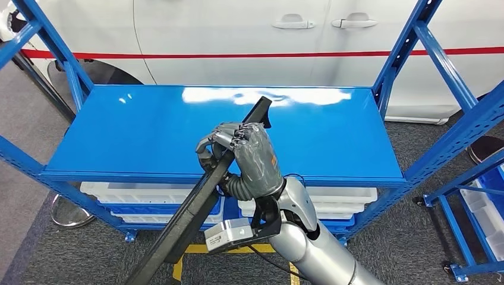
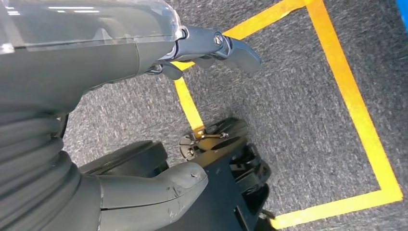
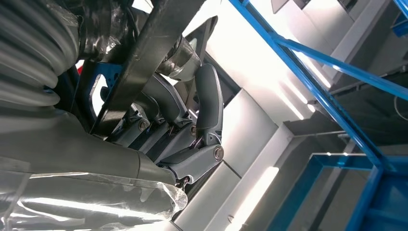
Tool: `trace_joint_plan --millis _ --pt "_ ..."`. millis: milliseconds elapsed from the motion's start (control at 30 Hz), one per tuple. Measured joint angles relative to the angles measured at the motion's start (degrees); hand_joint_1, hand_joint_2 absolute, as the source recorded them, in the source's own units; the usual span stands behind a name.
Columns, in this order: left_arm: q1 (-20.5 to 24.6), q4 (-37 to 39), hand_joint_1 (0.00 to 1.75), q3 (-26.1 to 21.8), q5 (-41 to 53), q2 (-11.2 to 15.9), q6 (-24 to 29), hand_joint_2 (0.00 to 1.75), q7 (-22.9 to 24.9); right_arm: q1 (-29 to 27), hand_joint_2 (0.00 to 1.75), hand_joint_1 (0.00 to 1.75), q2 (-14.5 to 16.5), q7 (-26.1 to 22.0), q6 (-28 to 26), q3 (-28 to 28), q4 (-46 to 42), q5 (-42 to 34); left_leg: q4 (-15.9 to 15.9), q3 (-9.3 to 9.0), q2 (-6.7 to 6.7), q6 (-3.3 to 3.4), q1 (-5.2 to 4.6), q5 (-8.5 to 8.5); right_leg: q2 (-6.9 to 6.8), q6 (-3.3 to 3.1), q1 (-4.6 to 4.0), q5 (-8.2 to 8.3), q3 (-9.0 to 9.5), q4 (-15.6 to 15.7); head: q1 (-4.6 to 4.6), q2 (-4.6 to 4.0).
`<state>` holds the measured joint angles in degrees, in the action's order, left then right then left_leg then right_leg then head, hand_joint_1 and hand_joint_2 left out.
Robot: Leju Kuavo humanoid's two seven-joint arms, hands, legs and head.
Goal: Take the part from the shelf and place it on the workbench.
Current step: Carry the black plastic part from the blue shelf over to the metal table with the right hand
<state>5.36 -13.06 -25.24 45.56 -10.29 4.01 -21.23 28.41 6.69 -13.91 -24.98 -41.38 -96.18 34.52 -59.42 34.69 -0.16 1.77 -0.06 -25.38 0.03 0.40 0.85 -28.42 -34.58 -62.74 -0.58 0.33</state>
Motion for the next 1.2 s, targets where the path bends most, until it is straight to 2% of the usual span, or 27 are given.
trace_joint_plan --millis 33,100,167,233,300,333,367,400,467,500,533,600,633,667,700,733,800,833,867,900,967,1000,1033,1133,1167,1200 --pt "0.0 0.0 0.0 0.0 0.0 0.0 -0.1 1.75 0.1 0.1 1.75 1.75 0.0 0.0 -0.1 0.0 0.0 0.3 -0.3 0.29 -0.02 -0.31 -0.08 0.0 0.05 -0.25 -0.09 0.16 0.5 1.3 -0.01 0.0" --pt "0.1 0.0 0.0 0.0 0.1 0.0 -0.8 1.75 0.2 0.2 1.75 1.75 0.0 0.1 -0.1 0.0 -0.1 0.8 -0.4 0.6 -0.05 -0.93 -0.06 0.27 0.13 -0.9 -0.23 0.42 0.25 1.5 -0.02 0.0" --pt "0.5 0.0 0.0 0.0 0.3 0.1 -1.8 1.75 0.2 0.7 1.75 1.75 0.1 0.2 -0.1 -0.1 0.0 0.9 -1.3 1.08 -0.05 -1.58 0.14 -0.62 -0.02 -1.68 -0.14 0.97 0.04 1.8 -0.02 0.0" --pt "1.3 0.0 0.0 0.0 0.7 0.4 -2.9 1.75 0.1 1.4 1.75 1.75 0.4 0.3 -0.2 -0.2 0.3 0.8 -5.8 2.91 -0.03 -2.19 0.39 -4.08 -0.27 -2.34 -0.04 1.5 -0.35 1.9 -0.03 0.0" --pt "2.2 0.0 0.0 0.0 1.0 0.9 -3.6 1.75 0.1 1.9 1.75 1.75 0.8 0.3 -0.3 -0.6 1.0 0.7 -12.7 5.44 -0.01 -2.64 0.58 -7.82 -0.43 -2.56 -0.17 1.96 -0.95 1.9 -0.02 0.0" --pt "2.6 0.0 0.0 0.1 1.2 1.2 -3.9 1.75 0.1 2.0 1.75 1.75 1.0 0.4 -0.4 -0.7 1.5 0.8 -14.9 6.01 -0.01 -2.73 0.63 -8.57 -0.48 -2.57 -0.23 2.19 -1.25 1.9 -0.02 0.0" --pt "2.9 0.0 0.0 0.1 1.2 1.5 -4.2 1.75 0.2 2.0 1.75 1.75 1.1 0.5 -0.6 -0.8 1.9 1.0 -14.8 5.5 -0.01 -2.72 0.64 -8.19 -0.5 -2.54 -0.26 2.43 -1.52 1.9 -0.03 0.0" --pt "3.2 0.0 0.0 0.1 1.3 1.7 -4.4 1.75 0.2 2.1 1.75 1.75 1.2 0.8 -0.9 -0.9 2.4 1.4 -12.6 3.89 -0.01 -2.6 0.64 -6.91 -0.48 -2.48 -0.27 2.65 -1.73 1.9 -0.03 0.0" --pt "3.7 -0.1 0.0 0.3 1.4 2.3 -4.7 1.75 0.3 2.3 1.75 1.75 1.4 1.2 -1.4 -0.9 3.4 2.2 -4.7 -0.93 -0.03 -2.09 0.53 -3.99 -0.42 -2.23 -0.3 3.07 -1.99 1.9 -0.03 0.0" --pt "3.9 -0.1 0.0 0.4 1.5 2.5 -4.8 1.75 0.3 2.5 1.75 1.75 1.5 1.3 -1.7 -0.9 3.8 2.4 -1.6 -2.62 -0.06 -1.78 0.36 -3.16 -0.41 -1.98 -0.31 3.3 -2.11 1.9 -0.03 0.0" --pt "4.1 -0.1 0.0 0.5 1.6 2.7 -4.8 1.75 0.3 2.6 1.75 1.75 1.6 1.3 -1.8 -0.9 4.2 2.5 0.2 -3.48 -0.09 -1.5 0.16 -2.83 -0.42 -1.66 -0.29 3.53 -2.23 2.0 -0.02 0.0" --pt "4.3 -0.1 0.0 0.6 1.7 2.9 -4.8 1.75 0.4 2.7 1.75 1.75 1.8 1.4 -1.9 -1.0 4.8 2.7 0.8 -3.4 -0.15 -0.95 -0.21 -2.48 -0.44 -0.88 -0.17 4.07 -2.37 2.2 -0.03 0.0" --pt "4.3 -0.1 0.0 0.6 1.8 3.0 -4.9 1.75 0.4 2.7 1.75 1.75 1.8 1.4 -2.0 -1.0 5.1 2.7 1.2 -3.41 -0.11 -0.61 -0.11 -2.04 -0.42 -0.55 -0.13 4.12 -2.42 2.2 -0.02 0.0" --pt "4.3 -0.1 0.0 0.7 1.8 3.0 -5.0 1.75 0.5 2.8 1.75 1.75 1.8 1.5 -2.1 -1.0 5.3 2.9 1.6 -3.4 -0.04 -0.24 -0.02 -1.5 -0.37 -0.28 -0.11 3.65 -2.62 1.8 -0.01 0.0" --pt "4.4 -0.1 0.0 0.8 1.8 3.0 -5.1 1.75 0.5 2.9 1.75 1.75 1.9 1.7 -2.2 -1.0 5.6 3.1 2.0 -3.3 0.06 0.18 0.1 -0.93 -0.3 -0.08 -0.12 2.47 -3.16 0.5 0.0 0.0" --pt "4.5 -0.1 0.0 0.9 1.8 3.0 -5.3 1.75 0.5 3.0 1.75 1.75 1.9 2.0 -2.4 -1.0 5.8 3.5 2.3 -3.05 0.17 0.47 0.21 -0.45 -0.22 0.02 -0.11 0.5 -4.17 -2.0 0.02 0.0" --pt "4.7 -0.1 0.0 1.0 1.9 2.9 -5.8 1.75 0.5 3.2 1.75 1.75 1.8 3.0 -2.8 -1.0 6.8 4.4 2.2 -2.15 0.25 0.8 0.09 0.14 -0.13 0.2 -0.1 -3.6 -6.74 -8.8 0.01 0.0" --pt "4.7 -0.1 0.0 1.1 1.9 2.9 -6.0 1.75 0.6 3.4 1.75 1.75 1.8 3.5 -2.8 -1.0 7.5 4.9 2.1 -1.66 0.26 0.79 0.06 0.38 -0.12 0.29 -0.1 -4.61 -7.5 -11.3 0.01 0.0" --pt "4.7 -0.1 0.0 1.2 2.0 2.8 -6.2 1.75 0.7 3.6 1.75 1.75 1.7 4.1 -2.9 -1.0 8.3 5.4 1.9 -1.19 0.27 0.75 0.05 0.57 -0.12 0.35 -0.09 -4.54 -7.35 -11.9 0.01 0.0" --pt "4.7 -0.1 0.0 1.4 2.1 2.6 -6.3 1.75 0.9 4.1 1.75 1.75 1.7 4.6 -2.9 -0.9 9.1 5.8 1.6 -0.72 0.26 0.68 0.06 0.71 -0.13 0.35 -0.07 -3.54 -6.14 -10.5 0.01 0.0" --pt "4.7 -0.1 0.0 1.8 2.3 2.2 -6.4 1.75 1.1 5.3 1.75 1.75 1.6 5.7 -2.9 -0.5 10.6 6.5 0.7 0.2 0.24 0.47 0.03 0.8 -0.14 0.16 -0.09 -0.95 -1.95 -3.7 0.01 0.0" --pt "4.7 -0.1 0.0 1.9 2.4 2.0 -6.4 1.75 1.3 6.1 1.75 1.75 1.6 6.2 -2.9 -0.1 11.2 7.0 0.2 0.65 0.24 0.27 -0.05 0.81 -0.12 -0.06 -0.17 -0.11 -0.4 -0.8 0.0 0.0" --pt "4.7 -0.1 0.0 2.0 2.4 1.9 -6.4 1.75 1.4 6.9 1.75 1.75 1.6 6.8 -2.8 0.2 11.9 7.4 -0.1 1.03 0.23 -0.03 -0.14 0.88 -0.09 -0.32 -0.28 0.25 0.39 1.0 -0.01 0.0" --pt "4.7 -0.1 0.0 2.3 2.4 1.6 -6.3 1.75 1.6 8.6 1.75 1.75 1.7 8.1 -2.7 1.5 14.1 8.2 -0.3 1.58 0.19 -1.11 -0.09 1.33 -0.06 -1.31 -0.5 0.92 0.15 1.7 0.0 0.0" --pt "4.7 -0.1 0.0 2.3 2.4 1.5 -6.3 1.75 1.6 9.0 1.75 1.75 1.7 8.3 -2.6 1.8 14.8 8.2 -0.7 1.8 0.15 -1.45 0.01 0.95 -0.12 -1.67 -0.42 1.27 0.05 1.9 -0.01 0.0" --pt "4.7 -0.1 0.0 2.4 2.4 1.5 -6.3 1.75 1.6 9.4 1.75 1.75 1.8 8.3 -2.6 2.0 15.3 8.2 -1.8 2.32 0.11 -1.79 0.1 -0.16 -0.19 -2.04 -0.29 1.65 -0.11 2.2 -0.02 0.0"
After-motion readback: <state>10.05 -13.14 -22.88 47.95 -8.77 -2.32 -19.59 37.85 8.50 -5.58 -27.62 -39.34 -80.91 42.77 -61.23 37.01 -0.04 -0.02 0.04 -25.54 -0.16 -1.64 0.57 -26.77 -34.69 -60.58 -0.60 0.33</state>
